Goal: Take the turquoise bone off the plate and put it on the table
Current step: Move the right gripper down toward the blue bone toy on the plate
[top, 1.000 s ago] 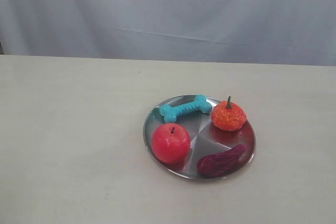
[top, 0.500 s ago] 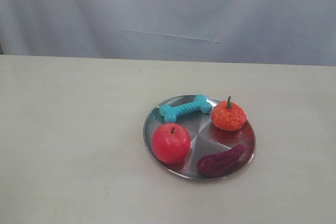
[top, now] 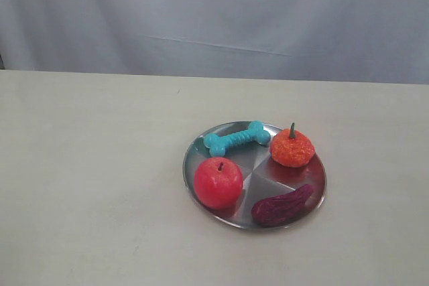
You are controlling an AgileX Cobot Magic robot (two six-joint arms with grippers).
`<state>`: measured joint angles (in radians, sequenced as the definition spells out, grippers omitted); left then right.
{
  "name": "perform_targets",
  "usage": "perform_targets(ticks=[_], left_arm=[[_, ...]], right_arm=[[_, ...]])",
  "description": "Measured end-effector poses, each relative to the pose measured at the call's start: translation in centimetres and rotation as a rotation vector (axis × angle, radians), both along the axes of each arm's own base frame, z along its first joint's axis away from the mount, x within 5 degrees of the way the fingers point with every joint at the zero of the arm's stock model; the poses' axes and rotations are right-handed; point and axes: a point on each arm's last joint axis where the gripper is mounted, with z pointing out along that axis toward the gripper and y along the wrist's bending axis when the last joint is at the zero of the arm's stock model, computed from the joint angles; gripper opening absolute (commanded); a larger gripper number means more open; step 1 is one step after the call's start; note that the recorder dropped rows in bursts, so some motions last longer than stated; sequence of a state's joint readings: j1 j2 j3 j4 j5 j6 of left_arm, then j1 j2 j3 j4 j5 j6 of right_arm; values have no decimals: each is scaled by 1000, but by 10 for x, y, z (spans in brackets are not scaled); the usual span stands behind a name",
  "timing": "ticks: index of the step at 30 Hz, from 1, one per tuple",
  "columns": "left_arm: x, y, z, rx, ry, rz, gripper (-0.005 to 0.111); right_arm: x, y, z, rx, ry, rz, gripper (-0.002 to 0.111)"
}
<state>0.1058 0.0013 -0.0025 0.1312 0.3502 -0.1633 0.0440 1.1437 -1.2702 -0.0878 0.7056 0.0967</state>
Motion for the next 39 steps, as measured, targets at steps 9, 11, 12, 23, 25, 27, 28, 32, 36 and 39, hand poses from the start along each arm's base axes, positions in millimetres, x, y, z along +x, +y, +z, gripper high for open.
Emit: perform_targets(ticks=[9, 11, 12, 23, 25, 27, 28, 32, 36, 39], left_arm=[[0, 0, 0, 0, 0, 0, 0], [0, 0, 0, 0, 0, 0, 0], [0, 0, 0, 0, 0, 0, 0], [0, 0, 0, 0, 0, 0, 0], [0, 0, 0, 0, 0, 0, 0], [0, 0, 0, 0, 0, 0, 0], [0, 0, 0, 0, 0, 0, 0], [0, 0, 0, 0, 0, 0, 0], [0, 0, 0, 0, 0, 0, 0], [0, 0, 0, 0, 0, 0, 0]], right_arm=[[54, 4, 9, -213, 227, 132, 0], [59, 4, 9, -248, 238, 159, 0], [62, 4, 7, -280, 244, 184, 0], [87, 5, -28, -360, 359, 513, 0], [95, -1, -37, -332, 379, 538, 0], [103, -9, -48, -300, 407, 545, 0], [107, -13, -54, -289, 426, 545, 0], [120, -24, -78, -269, 508, 563, 0], [134, -27, -98, -254, 578, 609, 0], [148, -25, -110, -217, 599, 645, 0]])
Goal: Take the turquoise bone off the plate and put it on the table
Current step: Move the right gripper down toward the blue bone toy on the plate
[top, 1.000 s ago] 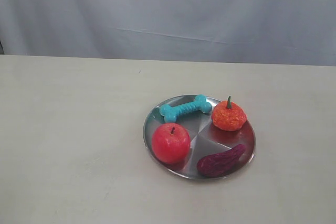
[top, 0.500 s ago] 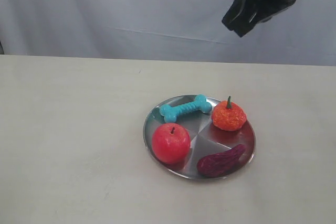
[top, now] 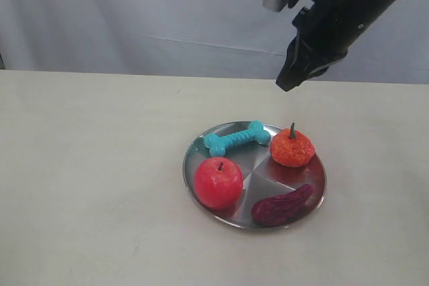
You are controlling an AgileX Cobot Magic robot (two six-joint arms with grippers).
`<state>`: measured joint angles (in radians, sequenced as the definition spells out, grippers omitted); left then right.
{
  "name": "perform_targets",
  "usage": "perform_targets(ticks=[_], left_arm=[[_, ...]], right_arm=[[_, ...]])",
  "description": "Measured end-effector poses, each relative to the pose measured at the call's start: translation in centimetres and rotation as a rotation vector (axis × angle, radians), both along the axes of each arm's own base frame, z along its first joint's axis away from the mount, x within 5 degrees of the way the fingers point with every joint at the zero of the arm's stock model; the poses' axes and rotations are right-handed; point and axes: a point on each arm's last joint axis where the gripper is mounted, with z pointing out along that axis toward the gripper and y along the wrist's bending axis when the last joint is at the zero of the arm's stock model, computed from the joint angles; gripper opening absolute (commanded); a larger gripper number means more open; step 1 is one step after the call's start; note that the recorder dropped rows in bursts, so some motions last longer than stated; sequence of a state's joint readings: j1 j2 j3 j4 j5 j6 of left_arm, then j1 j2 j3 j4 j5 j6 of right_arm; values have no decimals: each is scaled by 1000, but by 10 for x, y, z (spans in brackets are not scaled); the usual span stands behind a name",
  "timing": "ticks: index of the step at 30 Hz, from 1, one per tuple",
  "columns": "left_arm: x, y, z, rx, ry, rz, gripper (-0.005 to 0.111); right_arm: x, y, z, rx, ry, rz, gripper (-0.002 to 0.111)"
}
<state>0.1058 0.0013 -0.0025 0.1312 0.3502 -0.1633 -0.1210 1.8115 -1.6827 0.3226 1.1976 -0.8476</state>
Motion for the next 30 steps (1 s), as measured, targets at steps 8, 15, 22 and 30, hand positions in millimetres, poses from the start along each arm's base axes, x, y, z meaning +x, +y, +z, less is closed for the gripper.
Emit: perform_targets(ticks=[8, 15, 22, 30], left_arm=[[0, 0, 0, 0, 0, 0, 0], [0, 0, 0, 0, 0, 0, 0], [0, 0, 0, 0, 0, 0, 0], [0, 0, 0, 0, 0, 0, 0]], right_arm=[[37, -4, -29, 6, -70, -28, 0], [52, -8, -31, -22, -206, -58, 0], [55, -8, -48, -41, -144, 24, 0], [66, -9, -80, -52, -86, 75, 0]])
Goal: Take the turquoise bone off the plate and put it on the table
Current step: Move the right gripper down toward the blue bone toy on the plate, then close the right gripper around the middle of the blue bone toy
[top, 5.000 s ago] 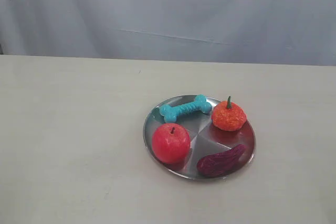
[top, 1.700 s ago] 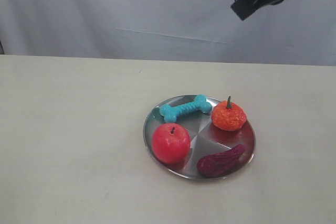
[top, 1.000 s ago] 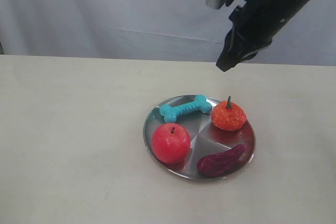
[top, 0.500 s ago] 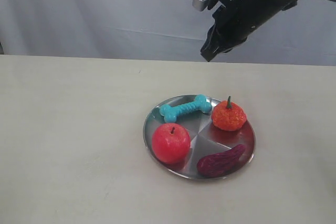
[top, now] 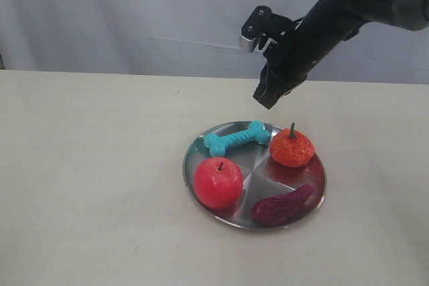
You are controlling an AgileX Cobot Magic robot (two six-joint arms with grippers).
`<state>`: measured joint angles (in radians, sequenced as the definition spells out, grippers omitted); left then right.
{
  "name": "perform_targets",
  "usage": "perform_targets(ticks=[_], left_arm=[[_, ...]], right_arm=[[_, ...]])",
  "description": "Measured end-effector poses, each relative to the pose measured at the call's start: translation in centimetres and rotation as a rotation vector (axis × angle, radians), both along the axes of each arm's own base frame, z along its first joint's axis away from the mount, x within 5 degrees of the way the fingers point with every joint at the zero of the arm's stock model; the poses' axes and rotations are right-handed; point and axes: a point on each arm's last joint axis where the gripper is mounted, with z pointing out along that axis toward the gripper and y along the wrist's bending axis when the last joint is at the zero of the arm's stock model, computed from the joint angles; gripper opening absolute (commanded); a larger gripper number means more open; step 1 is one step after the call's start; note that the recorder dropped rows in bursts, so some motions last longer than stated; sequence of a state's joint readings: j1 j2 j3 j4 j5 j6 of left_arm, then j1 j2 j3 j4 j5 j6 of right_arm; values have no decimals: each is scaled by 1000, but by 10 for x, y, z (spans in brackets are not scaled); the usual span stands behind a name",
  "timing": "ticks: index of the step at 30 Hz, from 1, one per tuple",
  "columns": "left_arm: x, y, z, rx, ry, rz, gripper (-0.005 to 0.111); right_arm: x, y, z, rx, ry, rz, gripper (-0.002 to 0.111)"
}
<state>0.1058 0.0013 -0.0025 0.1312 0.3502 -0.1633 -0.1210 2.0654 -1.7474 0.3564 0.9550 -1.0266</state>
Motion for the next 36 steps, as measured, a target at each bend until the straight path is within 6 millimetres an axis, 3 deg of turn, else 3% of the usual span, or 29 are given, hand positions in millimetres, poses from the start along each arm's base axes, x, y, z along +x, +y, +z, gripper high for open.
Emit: perform_targets(ticks=[4, 7, 9, 18, 23, 27, 36], left_arm=[[0, 0, 0, 0, 0, 0, 0], [0, 0, 0, 0, 0, 0, 0], [0, 0, 0, 0, 0, 0, 0], [0, 0, 0, 0, 0, 0, 0], [0, 0, 0, 0, 0, 0, 0], [0, 0, 0, 0, 0, 0, 0], [0, 0, 0, 0, 0, 0, 0]], right_arm=[[9, -1, -13, 0, 10, -1, 2], [17, -3, -20, -3, -2, -8, 35], [20, -3, -30, -3, 12, -8, 43], [24, 1, -48, -23, 33, 44, 47], [27, 29, -71, -153, 74, 179, 49], [29, 43, -75, -233, 58, 240, 49], [35, 42, -80, -256, 11, 233, 49]])
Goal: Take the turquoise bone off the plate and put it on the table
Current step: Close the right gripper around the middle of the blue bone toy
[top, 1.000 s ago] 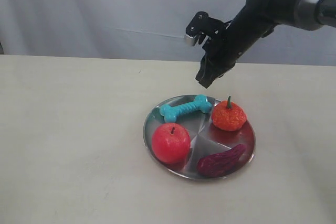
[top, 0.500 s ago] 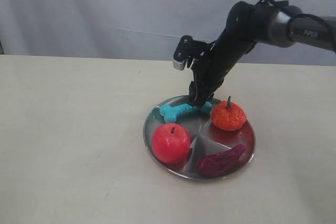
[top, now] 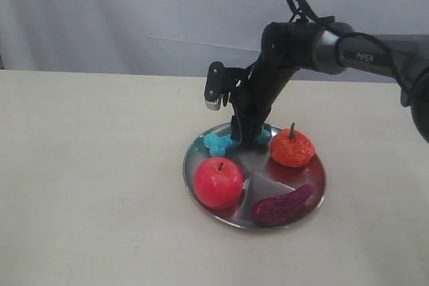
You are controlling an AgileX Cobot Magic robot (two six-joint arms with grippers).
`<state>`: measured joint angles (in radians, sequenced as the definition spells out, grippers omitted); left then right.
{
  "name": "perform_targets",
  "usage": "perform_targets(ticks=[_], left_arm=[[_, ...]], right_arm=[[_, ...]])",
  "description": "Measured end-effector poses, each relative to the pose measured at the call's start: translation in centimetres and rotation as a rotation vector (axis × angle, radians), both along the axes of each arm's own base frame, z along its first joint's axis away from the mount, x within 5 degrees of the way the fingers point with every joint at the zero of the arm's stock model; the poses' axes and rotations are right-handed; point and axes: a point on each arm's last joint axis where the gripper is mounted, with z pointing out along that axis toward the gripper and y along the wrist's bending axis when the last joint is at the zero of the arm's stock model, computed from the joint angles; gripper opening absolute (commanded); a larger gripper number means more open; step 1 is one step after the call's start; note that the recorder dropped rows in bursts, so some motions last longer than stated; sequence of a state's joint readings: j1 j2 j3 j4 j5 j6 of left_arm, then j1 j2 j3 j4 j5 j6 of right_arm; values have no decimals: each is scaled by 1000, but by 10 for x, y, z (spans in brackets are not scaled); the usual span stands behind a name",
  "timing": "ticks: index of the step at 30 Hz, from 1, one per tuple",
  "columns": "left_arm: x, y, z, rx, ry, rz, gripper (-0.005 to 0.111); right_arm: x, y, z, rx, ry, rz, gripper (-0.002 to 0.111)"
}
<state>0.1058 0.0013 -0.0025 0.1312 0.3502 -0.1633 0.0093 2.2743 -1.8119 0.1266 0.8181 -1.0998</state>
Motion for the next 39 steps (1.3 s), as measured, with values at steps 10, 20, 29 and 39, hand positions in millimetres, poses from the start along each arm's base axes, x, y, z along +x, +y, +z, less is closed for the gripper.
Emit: perform_targets(ticks=[10, 20, 29, 39], left_arm=[[0, 0, 0, 0, 0, 0, 0], [0, 0, 0, 0, 0, 0, 0], [0, 0, 0, 0, 0, 0, 0], [0, 0, 0, 0, 0, 0, 0]], right_arm=[[17, 0, -18, -1, -25, -7, 49], [20, 1, -27, 13, -16, -13, 49], [19, 1, -28, 13, -5, -12, 49], [16, 1, -32, 18, 48, -9, 49]])
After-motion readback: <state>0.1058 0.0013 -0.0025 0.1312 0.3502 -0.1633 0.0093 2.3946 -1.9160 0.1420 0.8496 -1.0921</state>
